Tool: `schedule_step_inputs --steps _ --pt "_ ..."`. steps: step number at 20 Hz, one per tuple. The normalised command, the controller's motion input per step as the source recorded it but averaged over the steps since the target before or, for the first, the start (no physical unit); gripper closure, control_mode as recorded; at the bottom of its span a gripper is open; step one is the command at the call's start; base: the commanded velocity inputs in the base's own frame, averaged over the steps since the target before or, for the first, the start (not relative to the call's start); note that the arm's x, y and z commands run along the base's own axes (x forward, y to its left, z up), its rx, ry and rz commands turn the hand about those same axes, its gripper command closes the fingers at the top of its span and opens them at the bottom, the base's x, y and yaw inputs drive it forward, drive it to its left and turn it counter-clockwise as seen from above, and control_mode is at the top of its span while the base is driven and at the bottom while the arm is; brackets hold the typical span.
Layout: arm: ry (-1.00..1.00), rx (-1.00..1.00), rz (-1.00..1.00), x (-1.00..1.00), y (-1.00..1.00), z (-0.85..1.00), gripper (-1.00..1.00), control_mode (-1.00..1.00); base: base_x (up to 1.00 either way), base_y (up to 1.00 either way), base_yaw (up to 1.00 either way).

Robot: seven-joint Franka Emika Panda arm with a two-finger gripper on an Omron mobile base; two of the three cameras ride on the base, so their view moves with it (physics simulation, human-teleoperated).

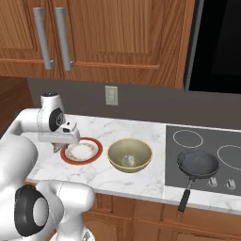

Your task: Place the fish on the plate and place the garlic on the same plate.

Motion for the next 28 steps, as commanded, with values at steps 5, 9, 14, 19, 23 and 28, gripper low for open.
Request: schedule_step_inputs --steps 5,9,14,19,23,28 --pt "-0.03 0.00 0.03 0.37 0.01 -0.46 1.00 -1.00 0.00 0.00 0.00" --pt "-0.05 0.00 0.02 0.45 0.00 -0.33 1.00 -1.00 0.00 0.00 0.00" --pt "0.00 0.00 0.01 0.52 0.10 -0.19 1.00 -1.00 0.00 0.00 0.00" --pt "0.01 0.00 0.00 0.57 0.38 -0.07 1.00 -1.00 0.00 0.00 0.00" --pt "0.00 0.00 0.00 0.23 0.27 -0.09 1.00 -1.00 0.00 0.00 0.00" --pt "0.00 0.01 0.00 0.07 0.07 -0.14 1.00 -1.00 0.00 0.00 0.00"
